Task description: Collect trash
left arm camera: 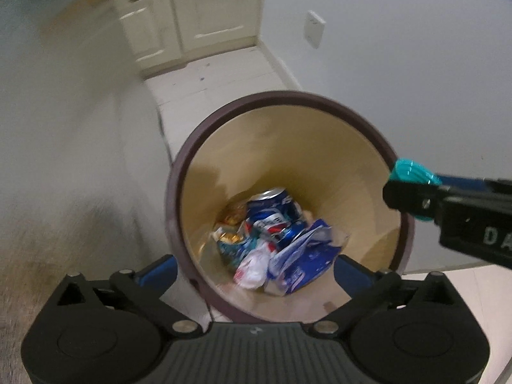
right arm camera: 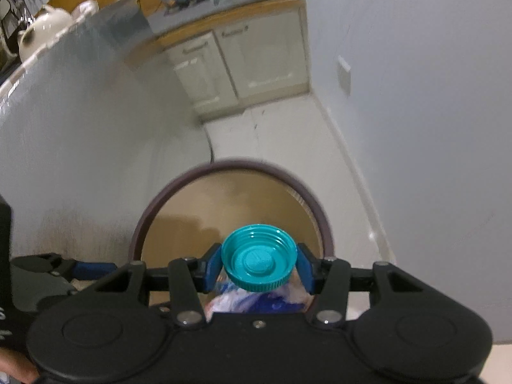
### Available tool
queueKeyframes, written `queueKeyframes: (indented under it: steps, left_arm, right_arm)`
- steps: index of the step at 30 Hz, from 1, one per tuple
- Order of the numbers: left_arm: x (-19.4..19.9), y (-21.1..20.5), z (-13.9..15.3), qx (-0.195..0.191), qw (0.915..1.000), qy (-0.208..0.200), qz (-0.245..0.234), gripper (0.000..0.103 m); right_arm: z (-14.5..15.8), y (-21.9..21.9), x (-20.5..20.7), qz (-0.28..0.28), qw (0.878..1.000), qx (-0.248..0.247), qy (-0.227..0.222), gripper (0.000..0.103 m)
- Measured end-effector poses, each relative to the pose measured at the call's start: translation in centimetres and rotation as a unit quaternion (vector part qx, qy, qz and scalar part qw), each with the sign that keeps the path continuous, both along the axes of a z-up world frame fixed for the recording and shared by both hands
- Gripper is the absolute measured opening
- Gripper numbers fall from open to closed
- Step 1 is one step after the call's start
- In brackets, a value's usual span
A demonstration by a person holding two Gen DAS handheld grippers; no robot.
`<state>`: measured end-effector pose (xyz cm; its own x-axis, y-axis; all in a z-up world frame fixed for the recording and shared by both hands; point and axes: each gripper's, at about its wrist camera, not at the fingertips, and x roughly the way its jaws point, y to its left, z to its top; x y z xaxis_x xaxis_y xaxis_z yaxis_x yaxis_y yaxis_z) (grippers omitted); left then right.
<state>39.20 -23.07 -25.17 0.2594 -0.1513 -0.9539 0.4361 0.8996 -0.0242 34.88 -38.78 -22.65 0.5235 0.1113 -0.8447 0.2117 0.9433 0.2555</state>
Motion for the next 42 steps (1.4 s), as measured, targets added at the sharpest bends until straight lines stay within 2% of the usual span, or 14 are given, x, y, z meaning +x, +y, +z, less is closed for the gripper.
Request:
queueKeyframes:
  steps: [4,6,7,18,28,33,38,42]
  left_arm:
    - [-0.5,0.9,0.1,0.006,0.9998,-0.001,0.020,0.103]
    - [-0.6,1.1,-0.2,0.013,0.9995,0.002,0.030,0.103]
    - [-0.6,1.2,-0.2,0.017,0.9993,0.004,0.032,0.103]
    - [-1.6,1.7,0.6,0.022,0.9983,0.005,0.054,0.103]
    - [-3.1,2.4,3.9,0.009,0.9981,-0.026,0.056,0.103]
    - [-4.0,2.9,6.5,-0.002,0.9974,-0.050,0.053,0.103]
    - [-5.3,3.2,8.4,-0.006,0.9968,-0.064,0.048,0.103]
    - [-6.4,4.3,10.4,-0.023,0.9951,-0.079,0.055,0.103]
  right_arm:
    - [-1.5,0.6,0.5,0.012,0.999,0.009,0.028,0.052]
    - [-2.1,0.9,0.7,0.012,0.999,0.014,0.038,0.072]
    - [-2.2,1.0,0.7,0.008,0.999,0.013,0.040,0.075]
    - [-1.9,1.2,-0.4,0.013,0.999,-0.009,0.049,0.078]
    - [1.6,1.2,-2.8,0.006,0.999,-0.048,0.013,0.086]
    - [4.1,1.0,-4.2,-0.007,0.998,-0.061,-0.011,0.096]
    - [6.0,0.8,-5.5,-0.018,0.997,-0.071,-0.026,0.101]
    - [7.9,1.0,-6.8,-0.023,0.996,-0.076,-0.040,0.102]
